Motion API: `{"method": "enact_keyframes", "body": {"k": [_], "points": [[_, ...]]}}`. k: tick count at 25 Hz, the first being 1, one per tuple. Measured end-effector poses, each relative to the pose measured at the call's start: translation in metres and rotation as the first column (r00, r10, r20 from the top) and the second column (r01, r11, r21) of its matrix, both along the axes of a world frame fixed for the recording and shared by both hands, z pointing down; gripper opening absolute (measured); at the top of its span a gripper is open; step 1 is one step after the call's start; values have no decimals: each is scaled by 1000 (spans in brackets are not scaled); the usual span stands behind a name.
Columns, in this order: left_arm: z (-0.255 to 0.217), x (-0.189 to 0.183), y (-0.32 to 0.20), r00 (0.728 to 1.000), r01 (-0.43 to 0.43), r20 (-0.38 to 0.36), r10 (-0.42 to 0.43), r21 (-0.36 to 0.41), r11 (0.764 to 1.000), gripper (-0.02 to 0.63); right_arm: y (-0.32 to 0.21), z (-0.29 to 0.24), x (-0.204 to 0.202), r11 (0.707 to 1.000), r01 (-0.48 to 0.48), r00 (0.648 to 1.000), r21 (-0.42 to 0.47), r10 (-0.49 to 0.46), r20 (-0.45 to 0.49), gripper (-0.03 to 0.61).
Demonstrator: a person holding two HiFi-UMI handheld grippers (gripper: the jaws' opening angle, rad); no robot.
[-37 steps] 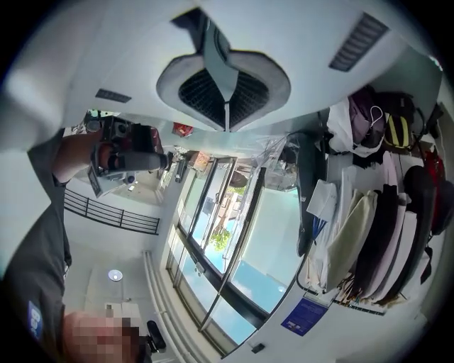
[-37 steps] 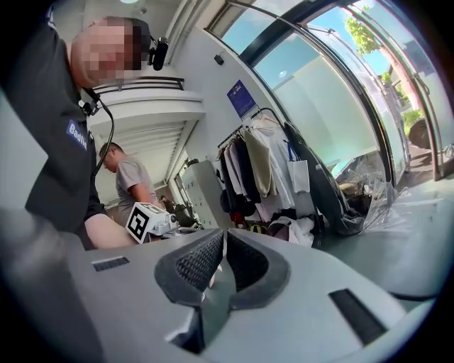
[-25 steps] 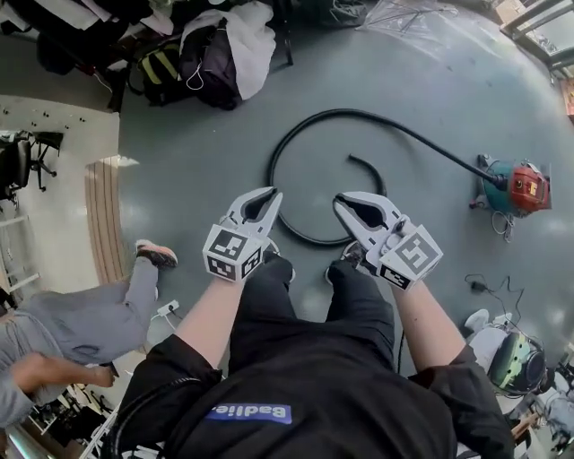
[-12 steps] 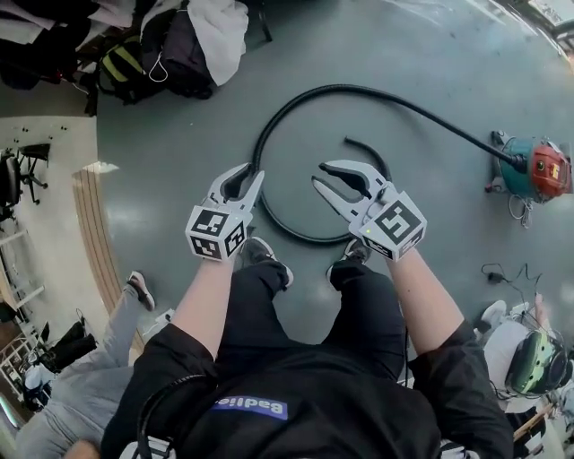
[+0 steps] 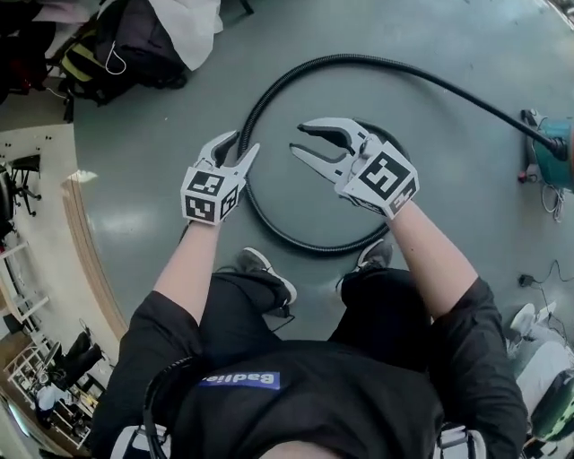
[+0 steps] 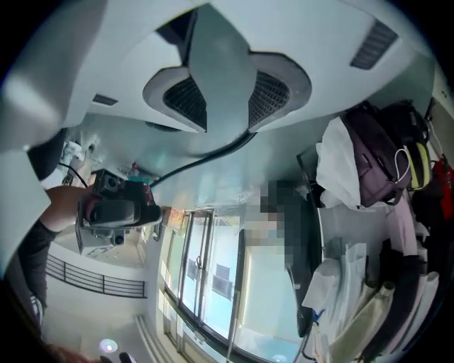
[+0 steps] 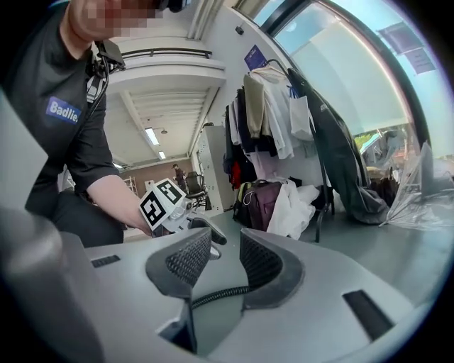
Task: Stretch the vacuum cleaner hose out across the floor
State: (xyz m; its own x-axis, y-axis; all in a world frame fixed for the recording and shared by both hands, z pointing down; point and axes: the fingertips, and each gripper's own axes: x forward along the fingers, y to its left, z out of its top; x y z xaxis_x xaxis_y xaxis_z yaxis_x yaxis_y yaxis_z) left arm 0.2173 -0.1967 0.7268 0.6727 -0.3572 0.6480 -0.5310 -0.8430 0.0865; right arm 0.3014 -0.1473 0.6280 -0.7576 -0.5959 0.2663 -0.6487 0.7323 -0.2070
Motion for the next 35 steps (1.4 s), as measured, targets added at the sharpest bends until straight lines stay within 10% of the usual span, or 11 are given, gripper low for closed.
{"method": "enact_keyframes", "body": {"k": [8,17,35], "points": [[160,-12,-36,983,-6,184,9,-14,1000,225,-29,82,-7,994,89,992,68,-82,-91,138],[320,-95,-34,896,172,434,-91,-152,973,258,-46,121,-8,995,84,975,47,-72,-212,139],[378,-140,-15,823,254,562,-87,-226,940,230,-37,147,-8,999,38,974,-19,-42,-223,150]]}}
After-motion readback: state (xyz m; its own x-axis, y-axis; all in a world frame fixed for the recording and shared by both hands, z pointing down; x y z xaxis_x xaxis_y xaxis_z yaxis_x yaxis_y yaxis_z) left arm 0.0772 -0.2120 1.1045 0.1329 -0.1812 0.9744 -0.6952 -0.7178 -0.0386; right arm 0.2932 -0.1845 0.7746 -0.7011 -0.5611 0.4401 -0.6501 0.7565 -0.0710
